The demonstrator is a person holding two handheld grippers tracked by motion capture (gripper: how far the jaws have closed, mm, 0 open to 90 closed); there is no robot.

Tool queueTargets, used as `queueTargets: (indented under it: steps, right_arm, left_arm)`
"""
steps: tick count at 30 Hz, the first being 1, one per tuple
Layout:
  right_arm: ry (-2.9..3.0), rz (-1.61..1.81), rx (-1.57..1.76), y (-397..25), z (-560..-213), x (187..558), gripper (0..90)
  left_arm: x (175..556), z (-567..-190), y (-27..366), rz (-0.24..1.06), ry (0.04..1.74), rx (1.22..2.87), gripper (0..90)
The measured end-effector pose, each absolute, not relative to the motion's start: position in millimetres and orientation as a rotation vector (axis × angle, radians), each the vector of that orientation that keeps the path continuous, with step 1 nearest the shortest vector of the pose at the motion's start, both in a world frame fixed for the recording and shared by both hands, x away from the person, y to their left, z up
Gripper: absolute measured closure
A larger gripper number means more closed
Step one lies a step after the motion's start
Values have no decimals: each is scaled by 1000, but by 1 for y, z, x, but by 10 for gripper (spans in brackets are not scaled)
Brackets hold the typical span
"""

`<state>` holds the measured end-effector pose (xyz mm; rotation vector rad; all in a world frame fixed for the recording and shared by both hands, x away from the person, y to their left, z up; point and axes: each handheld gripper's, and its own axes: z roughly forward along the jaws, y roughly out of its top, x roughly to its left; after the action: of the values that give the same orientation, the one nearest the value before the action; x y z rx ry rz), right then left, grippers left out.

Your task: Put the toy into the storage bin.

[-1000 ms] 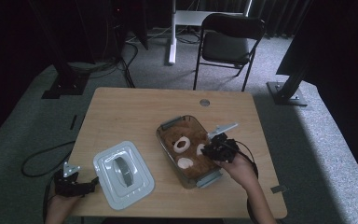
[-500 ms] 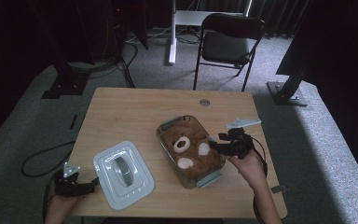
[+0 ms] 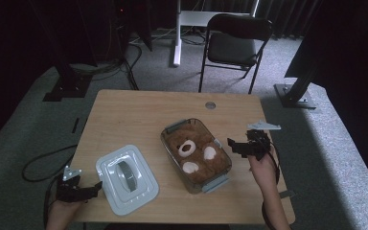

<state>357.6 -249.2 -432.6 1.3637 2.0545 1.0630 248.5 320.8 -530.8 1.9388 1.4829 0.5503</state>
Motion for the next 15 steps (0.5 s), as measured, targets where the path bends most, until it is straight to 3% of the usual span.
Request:
queueTargets:
  steps: [15]
  right_arm:
    - [2077,934,1521,-267,-479,362,124]
  left_arm:
    - [247,-517,275,443,1409,1934,20]
